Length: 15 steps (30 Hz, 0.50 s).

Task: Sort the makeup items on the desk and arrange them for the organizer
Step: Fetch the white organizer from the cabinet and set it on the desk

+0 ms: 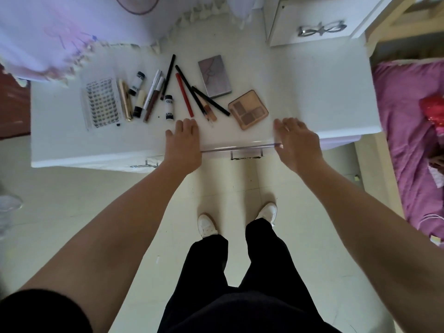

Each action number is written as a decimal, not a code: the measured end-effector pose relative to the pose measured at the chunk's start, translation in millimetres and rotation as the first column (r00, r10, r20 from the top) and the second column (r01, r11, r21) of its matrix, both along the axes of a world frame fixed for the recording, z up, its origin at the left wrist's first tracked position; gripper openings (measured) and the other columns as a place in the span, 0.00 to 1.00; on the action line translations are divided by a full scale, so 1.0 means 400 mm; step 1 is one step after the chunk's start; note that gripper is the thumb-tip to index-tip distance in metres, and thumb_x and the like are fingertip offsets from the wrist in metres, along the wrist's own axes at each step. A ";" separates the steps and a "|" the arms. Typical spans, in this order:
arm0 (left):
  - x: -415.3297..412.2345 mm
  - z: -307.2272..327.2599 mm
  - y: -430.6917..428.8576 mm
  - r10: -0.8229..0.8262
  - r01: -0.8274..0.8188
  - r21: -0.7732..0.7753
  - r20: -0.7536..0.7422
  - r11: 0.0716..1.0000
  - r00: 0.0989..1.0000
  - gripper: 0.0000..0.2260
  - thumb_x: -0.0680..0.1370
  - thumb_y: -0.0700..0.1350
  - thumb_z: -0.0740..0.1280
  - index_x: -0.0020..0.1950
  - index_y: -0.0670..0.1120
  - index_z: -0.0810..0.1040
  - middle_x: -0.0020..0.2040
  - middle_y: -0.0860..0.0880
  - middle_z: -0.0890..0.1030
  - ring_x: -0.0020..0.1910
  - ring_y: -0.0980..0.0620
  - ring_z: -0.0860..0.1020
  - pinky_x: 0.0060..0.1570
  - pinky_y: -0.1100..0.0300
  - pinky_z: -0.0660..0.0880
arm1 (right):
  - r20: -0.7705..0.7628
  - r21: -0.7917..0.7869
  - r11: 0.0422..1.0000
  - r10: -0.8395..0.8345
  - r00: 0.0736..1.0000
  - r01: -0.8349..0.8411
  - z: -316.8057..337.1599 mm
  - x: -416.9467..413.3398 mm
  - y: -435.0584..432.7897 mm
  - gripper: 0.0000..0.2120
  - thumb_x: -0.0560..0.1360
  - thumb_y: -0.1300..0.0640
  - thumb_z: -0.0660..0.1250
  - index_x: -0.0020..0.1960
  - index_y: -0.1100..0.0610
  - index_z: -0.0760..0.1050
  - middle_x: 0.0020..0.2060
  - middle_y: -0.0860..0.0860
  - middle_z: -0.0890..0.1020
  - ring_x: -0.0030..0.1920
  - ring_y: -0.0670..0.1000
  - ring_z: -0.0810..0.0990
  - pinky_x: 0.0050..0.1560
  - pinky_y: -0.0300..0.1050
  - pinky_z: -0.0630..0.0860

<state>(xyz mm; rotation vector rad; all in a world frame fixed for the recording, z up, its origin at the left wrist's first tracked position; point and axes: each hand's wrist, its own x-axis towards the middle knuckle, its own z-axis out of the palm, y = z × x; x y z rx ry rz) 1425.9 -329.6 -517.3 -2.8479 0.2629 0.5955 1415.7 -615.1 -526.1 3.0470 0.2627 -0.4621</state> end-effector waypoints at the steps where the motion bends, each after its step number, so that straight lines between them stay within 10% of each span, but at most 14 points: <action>1: 0.010 0.023 0.004 -0.004 0.002 -0.038 -0.040 0.999 0.999 0.35 0.76 0.57 0.68 0.74 0.40 0.59 0.66 0.41 0.67 0.64 0.41 0.68 0.58 0.45 0.71 | -0.071 0.011 1.000 -0.026 0.997 0.026 0.029 0.013 0.007 0.26 0.75 0.49 0.70 0.70 0.56 0.69 0.60 0.55 0.75 0.59 0.59 0.76 0.47 0.52 0.79; 5: 0.020 0.176 0.052 -0.112 0.114 -0.024 0.054 0.993 0.992 0.24 0.82 0.59 0.55 0.72 0.47 0.67 0.66 0.44 0.75 0.64 0.43 0.74 0.64 0.45 0.69 | -0.145 0.002 0.998 -0.059 0.988 0.060 0.177 0.059 0.035 0.31 0.80 0.36 0.55 0.76 0.53 0.63 0.73 0.56 0.67 0.71 0.59 0.68 0.64 0.55 0.70; 9: 0.014 0.373 0.134 0.099 -0.022 -0.186 0.415 0.982 0.905 0.26 0.84 0.58 0.52 0.78 0.47 0.62 0.78 0.40 0.63 0.75 0.39 0.64 0.73 0.39 0.59 | 0.158 0.152 0.988 -0.049 0.986 0.025 0.357 0.095 0.112 0.36 0.81 0.34 0.49 0.81 0.53 0.47 0.81 0.58 0.47 0.80 0.61 0.50 0.75 0.58 0.58; 15: -0.107 0.706 0.259 0.256 -0.091 -0.252 0.770 0.964 0.585 0.28 0.83 0.60 0.53 0.79 0.46 0.61 0.79 0.36 0.57 0.78 0.36 0.56 0.72 0.34 0.57 | 0.579 0.318 0.879 0.116 0.807 -0.355 0.649 0.159 0.308 0.38 0.80 0.31 0.47 0.81 0.52 0.49 0.81 0.59 0.45 0.80 0.63 0.48 0.78 0.61 0.51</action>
